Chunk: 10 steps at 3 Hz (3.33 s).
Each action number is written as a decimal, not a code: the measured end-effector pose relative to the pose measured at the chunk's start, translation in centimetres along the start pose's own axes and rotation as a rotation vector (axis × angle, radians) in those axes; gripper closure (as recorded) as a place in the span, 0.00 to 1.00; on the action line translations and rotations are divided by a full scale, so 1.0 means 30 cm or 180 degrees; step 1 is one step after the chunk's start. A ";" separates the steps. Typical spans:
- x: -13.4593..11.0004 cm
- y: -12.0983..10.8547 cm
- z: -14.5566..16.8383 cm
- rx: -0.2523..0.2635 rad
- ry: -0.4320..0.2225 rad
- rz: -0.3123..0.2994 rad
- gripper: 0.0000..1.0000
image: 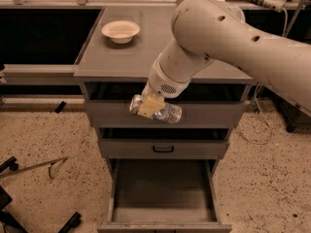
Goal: Place redbull can into bottom drawer
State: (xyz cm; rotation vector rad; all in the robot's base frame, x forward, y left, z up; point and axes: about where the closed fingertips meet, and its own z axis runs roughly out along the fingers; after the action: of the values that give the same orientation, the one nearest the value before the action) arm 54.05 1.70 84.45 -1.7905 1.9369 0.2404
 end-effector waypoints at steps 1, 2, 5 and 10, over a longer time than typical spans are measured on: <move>0.021 0.002 0.037 0.0099 -0.0008 0.0070 1.00; 0.127 0.058 0.181 0.0196 0.0024 0.0375 1.00; 0.482 0.367 0.894 -0.0157 0.0023 0.1067 1.00; 0.744 0.318 1.423 -0.0033 -0.0095 0.1451 1.00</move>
Offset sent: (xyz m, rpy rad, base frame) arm -0.0109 -0.0092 -0.1793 0.0742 -0.0008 -0.3022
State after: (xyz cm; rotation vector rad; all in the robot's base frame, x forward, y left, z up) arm 54.13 2.10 35.34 -1.3194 2.3031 0.4254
